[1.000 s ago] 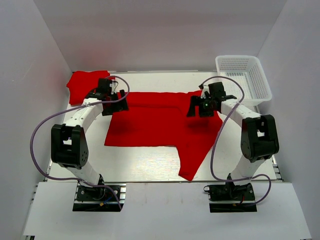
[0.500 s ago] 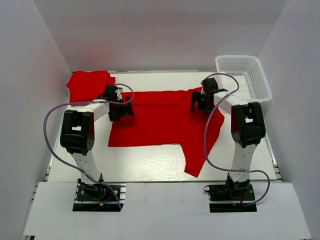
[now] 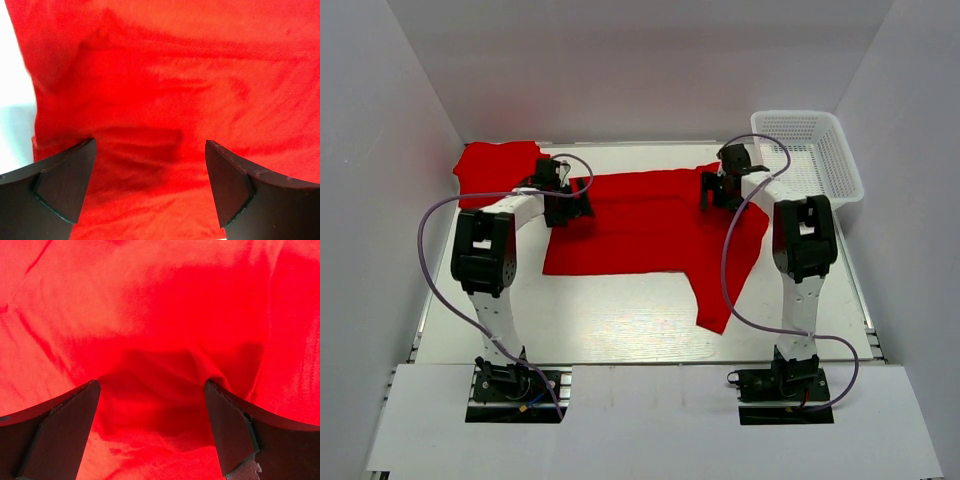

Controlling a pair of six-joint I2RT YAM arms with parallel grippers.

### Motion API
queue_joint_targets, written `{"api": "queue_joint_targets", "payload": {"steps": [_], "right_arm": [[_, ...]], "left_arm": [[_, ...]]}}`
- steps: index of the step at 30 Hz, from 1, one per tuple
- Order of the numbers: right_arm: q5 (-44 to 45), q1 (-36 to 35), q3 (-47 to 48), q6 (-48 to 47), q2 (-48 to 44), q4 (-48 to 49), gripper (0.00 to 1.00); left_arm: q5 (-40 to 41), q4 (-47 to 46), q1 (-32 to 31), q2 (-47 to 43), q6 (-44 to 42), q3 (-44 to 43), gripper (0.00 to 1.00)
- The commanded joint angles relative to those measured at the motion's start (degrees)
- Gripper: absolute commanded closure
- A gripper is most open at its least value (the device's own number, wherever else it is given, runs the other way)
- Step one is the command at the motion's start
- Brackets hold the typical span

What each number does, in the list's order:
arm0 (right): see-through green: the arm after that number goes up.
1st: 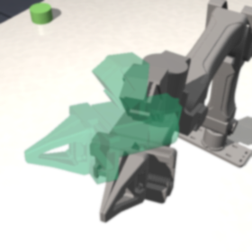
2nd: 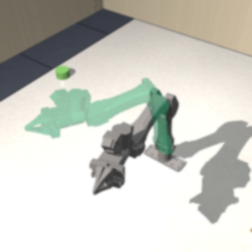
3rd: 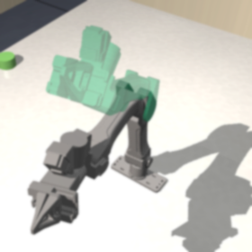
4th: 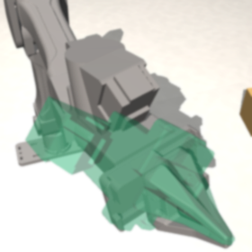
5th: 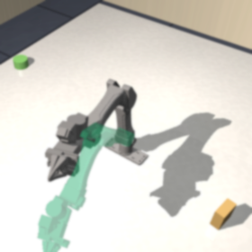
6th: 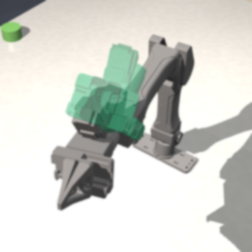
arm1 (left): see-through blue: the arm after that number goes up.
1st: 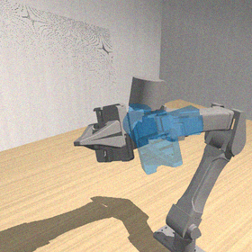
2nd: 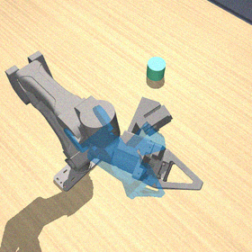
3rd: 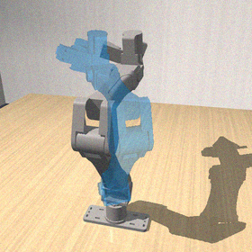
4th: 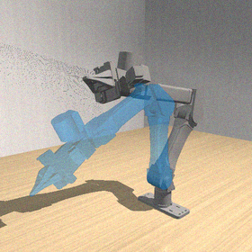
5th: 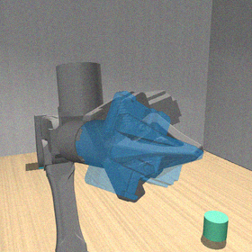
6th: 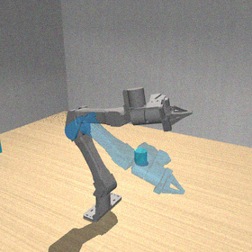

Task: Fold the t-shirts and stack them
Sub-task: Fold the flattened tshirt in 1/3 of the way

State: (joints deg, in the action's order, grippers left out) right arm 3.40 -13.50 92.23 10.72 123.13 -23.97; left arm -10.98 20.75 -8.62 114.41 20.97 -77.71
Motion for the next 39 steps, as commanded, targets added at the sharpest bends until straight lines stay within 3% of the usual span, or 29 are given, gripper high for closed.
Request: {"api": "queue_joint_targets", "payload": {"steps": [1,8,9,17,23,29,39], "right_arm": [[-3.0,-0.1,-2.9,-3.4,-6.2,0.0,0.09],[-7.3,-1.2,-14.4,-1.2,-25.2,-2.2,0.09],[-7.7,-1.7,-19.8,-0.9,-30.7,-2.5,0.09],[-15.4,-11.5,-37.4,2.2,-45.7,-12.0,0.09],[-15.4,-18.4,-43.2,6.2,-45.7,-9.0,0.09],[-12.1,-24.5,-42.4,7.8,-41.8,-4.5,0.09],[-1.7,-26.7,-40.6,10.1,-37.3,-0.9,0.09]], "left_arm": [[2.0,7.3,-0.3,-4.7,-0.6,0.8,0.00],[12.5,18.3,-0.3,-18.7,6.4,4.8,0.00],[14.7,21.5,-0.3,-21.6,7.1,6.2,0.00],[14.7,25.0,0.7,-38.3,11.5,23.7,0.00],[16.0,27.6,0.7,-46.3,12.1,26.4,0.00],[16.0,28.6,0.2,-49.0,12.6,26.9,0.00],[16.5,29.2,0.2,-49.0,12.1,26.9,0.00]]}}
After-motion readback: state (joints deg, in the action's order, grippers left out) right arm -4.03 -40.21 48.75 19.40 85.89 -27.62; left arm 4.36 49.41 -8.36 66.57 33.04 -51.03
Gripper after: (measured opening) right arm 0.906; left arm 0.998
